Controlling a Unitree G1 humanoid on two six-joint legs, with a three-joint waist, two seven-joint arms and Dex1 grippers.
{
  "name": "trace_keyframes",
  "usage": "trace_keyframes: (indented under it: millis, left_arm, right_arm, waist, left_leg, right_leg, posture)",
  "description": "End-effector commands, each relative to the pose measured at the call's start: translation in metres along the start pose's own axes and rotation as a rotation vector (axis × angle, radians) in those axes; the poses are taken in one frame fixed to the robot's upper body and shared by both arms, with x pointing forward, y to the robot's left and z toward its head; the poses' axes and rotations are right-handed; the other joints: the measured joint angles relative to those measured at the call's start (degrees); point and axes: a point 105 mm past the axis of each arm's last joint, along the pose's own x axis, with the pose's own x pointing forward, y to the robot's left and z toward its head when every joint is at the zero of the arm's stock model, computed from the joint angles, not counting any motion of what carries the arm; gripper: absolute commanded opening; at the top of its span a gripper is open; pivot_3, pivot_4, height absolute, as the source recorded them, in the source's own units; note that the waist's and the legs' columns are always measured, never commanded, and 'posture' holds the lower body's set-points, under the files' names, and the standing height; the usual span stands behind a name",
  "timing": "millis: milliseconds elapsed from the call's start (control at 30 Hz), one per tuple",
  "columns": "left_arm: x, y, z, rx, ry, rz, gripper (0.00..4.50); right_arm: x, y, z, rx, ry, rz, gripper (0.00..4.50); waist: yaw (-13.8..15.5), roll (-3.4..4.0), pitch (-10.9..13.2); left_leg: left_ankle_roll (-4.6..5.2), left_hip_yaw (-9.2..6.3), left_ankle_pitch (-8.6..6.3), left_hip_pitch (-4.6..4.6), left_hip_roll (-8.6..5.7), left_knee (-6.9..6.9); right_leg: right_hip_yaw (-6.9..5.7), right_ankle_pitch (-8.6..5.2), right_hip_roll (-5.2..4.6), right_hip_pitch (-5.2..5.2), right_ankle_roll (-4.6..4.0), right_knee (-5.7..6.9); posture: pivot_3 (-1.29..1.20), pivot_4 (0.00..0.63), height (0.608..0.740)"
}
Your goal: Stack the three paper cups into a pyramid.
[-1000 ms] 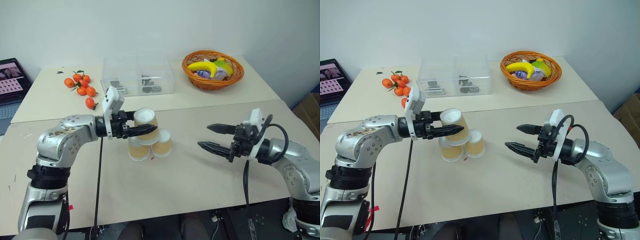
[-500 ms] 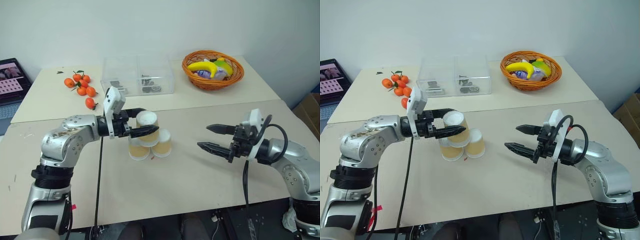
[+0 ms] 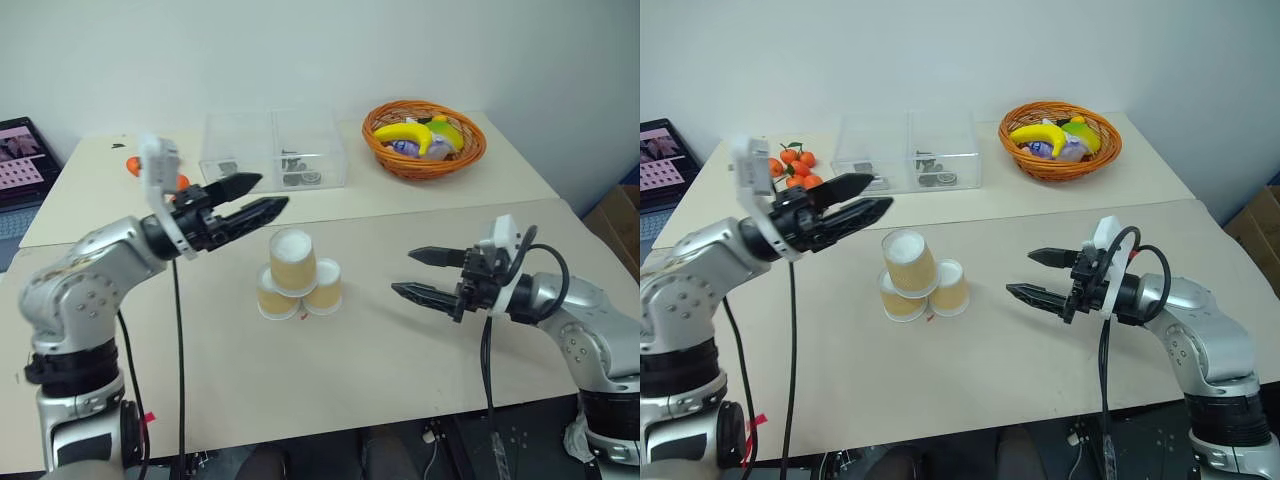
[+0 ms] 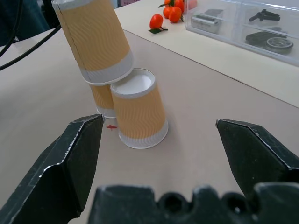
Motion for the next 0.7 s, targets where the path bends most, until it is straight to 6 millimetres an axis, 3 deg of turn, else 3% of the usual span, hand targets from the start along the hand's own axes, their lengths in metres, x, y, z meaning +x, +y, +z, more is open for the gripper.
trace_keyframes:
  millis: [33, 167, 433, 567, 700]
  left_arm:
    - [-0.019, -0.003, 0.011, -0.024, -0.06, 0.057, 4.46]
    - [-0.04, 0.007, 0.001, -0.056, -0.059, 0.177, 4.46]
    - [-0.101, 0.05, -0.052, -0.116, 0.007, 0.599, 4.46]
    - [-0.126, 0.069, -0.065, -0.139, -0.045, 0.778, 4.46]
    - [-0.138, 0.078, -0.074, -0.112, -0.04, 0.873, 4.46]
  right_arm:
    - [0.0, -0.002, 0.012, -0.054, -0.029, 0.013, 4.5]
    - [0.003, -0.002, 0.012, -0.058, -0.028, 0.033, 4.5]
    - [0.005, -0.003, 0.011, -0.046, -0.036, 0.041, 4.5]
    - [-0.005, -0.026, 0.006, -0.044, -0.072, -0.141, 4.5]
    - [-0.02, -0.05, -0.011, -0.009, -0.097, -0.364, 4.5]
  waist:
    - [0.06, 0.0, 0.0]
    - [0.09, 0.01, -0.01]
    - [0.26, 0.01, -0.01]
    - [0.85, -0.01, -0.02]
    - [1.68, -0.04, -0.04]
  left_leg:
    - [0.0, 0.0, 0.0, 0.0, 0.0, 0.01]
    - [-0.01, 0.0, 0.0, 0.0, 0.0, 0.03]
    - [-0.02, 0.01, 0.0, 0.02, 0.0, 0.01]
    - [-0.02, 0.01, 0.01, 0.03, 0.0, 0.02]
    - [-0.04, 0.01, 0.01, 0.02, -0.01, 0.02]
  right_leg:
    - [0.0, 0.0, 0.0, 0.0, 0.0, 0.0]
    - [0.0, 0.0, 0.0, 0.0, 0.0, -0.01]
    - [0.01, 0.0, 0.0, -0.02, -0.03, -0.03]
    - [0.01, 0.0, 0.0, 0.02, -0.03, -0.04]
    - [0.01, 0.0, 0.0, 0.01, -0.03, -0.04]
  posture:
    - [0.0, 0.15, 0.738]
    - [0.0, 0.15, 0.738]
    - [0.0, 0.15, 0.738]
    - [0.0, 0.15, 0.738]
    - [0.0, 0.15, 0.738]
